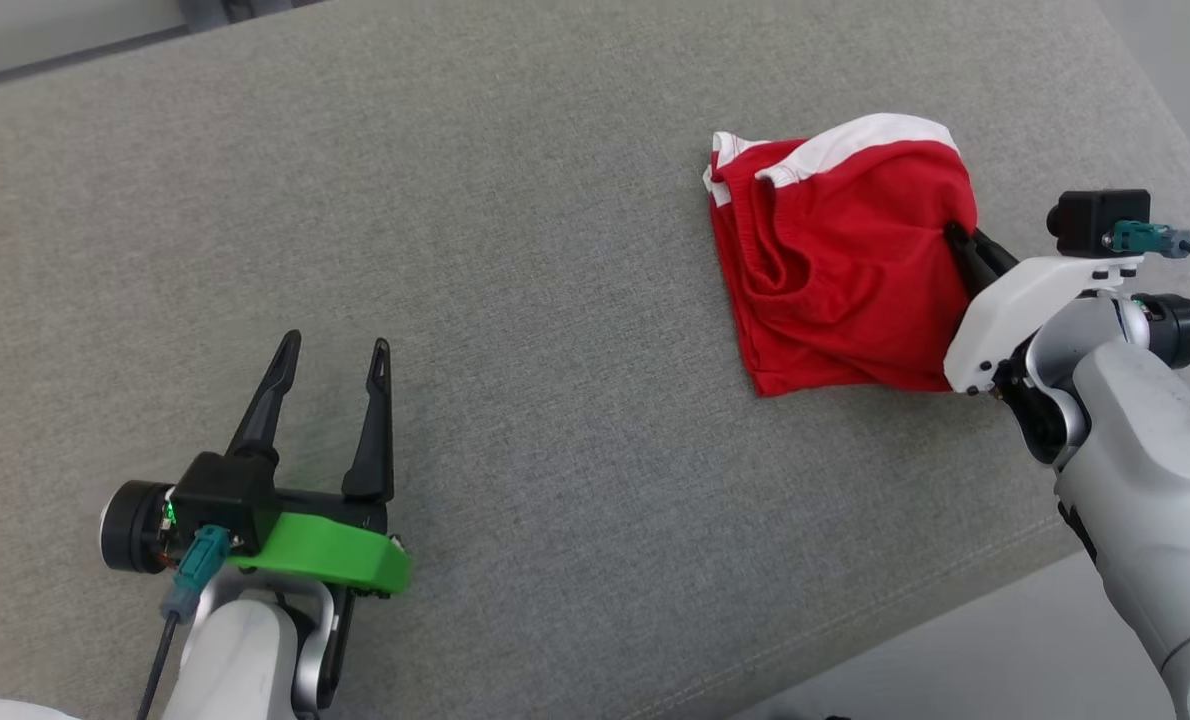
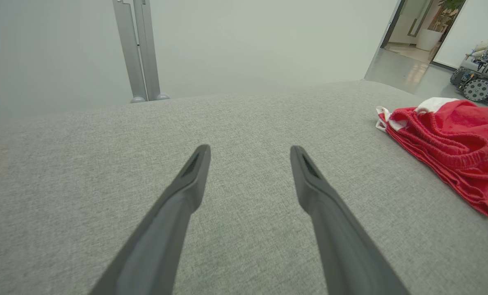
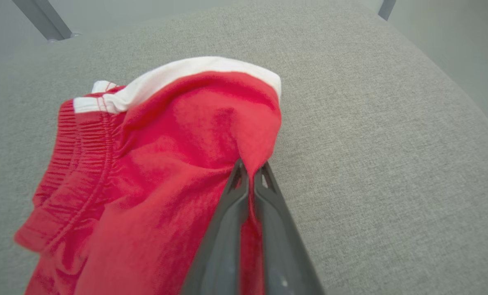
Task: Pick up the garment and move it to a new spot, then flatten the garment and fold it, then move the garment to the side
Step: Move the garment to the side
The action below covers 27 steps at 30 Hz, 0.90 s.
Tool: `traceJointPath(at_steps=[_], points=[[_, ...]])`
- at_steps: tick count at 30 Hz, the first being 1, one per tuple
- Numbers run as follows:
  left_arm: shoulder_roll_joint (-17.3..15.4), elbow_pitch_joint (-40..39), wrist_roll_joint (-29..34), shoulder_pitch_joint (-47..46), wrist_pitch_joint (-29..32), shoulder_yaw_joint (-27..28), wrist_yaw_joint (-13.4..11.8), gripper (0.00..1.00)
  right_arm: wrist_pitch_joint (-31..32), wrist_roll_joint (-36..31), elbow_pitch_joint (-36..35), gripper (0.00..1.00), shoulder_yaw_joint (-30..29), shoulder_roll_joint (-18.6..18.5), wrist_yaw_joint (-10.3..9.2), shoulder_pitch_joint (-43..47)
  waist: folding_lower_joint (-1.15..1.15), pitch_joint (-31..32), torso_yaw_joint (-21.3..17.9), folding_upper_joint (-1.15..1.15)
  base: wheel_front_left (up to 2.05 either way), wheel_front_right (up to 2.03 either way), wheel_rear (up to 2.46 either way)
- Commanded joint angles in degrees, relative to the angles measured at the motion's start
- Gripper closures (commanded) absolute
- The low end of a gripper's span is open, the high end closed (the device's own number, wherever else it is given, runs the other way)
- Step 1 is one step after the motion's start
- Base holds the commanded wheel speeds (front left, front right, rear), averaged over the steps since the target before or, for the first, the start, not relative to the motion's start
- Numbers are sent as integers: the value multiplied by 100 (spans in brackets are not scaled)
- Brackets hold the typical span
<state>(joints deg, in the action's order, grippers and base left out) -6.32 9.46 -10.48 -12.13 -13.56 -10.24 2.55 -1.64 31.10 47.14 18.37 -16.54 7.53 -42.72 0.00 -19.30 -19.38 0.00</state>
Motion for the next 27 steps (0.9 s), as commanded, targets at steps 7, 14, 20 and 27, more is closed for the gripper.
traceJointPath(at_steps=[7, 14, 20, 27], points=[[-112, -85, 30, -179, 22, -22, -19, 0, -339, 1, 431, 100, 202, -107, -8, -459, 0, -497, -158, 0, 0, 0, 0], [-144, -292, 5, -243, 15, -3, -91, 0, -629, -250, 940, 100, 294, -370, -9, -1102, 0, -637, 165, 0, 0, 0, 0], [-188, -558, 15, -290, 85, -6, -138, 0, -832, -562, 1535, 100, 150, -683, -9, -1800, 0, -859, 484, 0, 0, 0, 0], [-293, -961, 58, -258, 213, -29, -170, 0, -1000, -864, 2190, 100, -96, -1120, -9, -2369, 0, -1167, 761, 0, 0, 0, 0]])
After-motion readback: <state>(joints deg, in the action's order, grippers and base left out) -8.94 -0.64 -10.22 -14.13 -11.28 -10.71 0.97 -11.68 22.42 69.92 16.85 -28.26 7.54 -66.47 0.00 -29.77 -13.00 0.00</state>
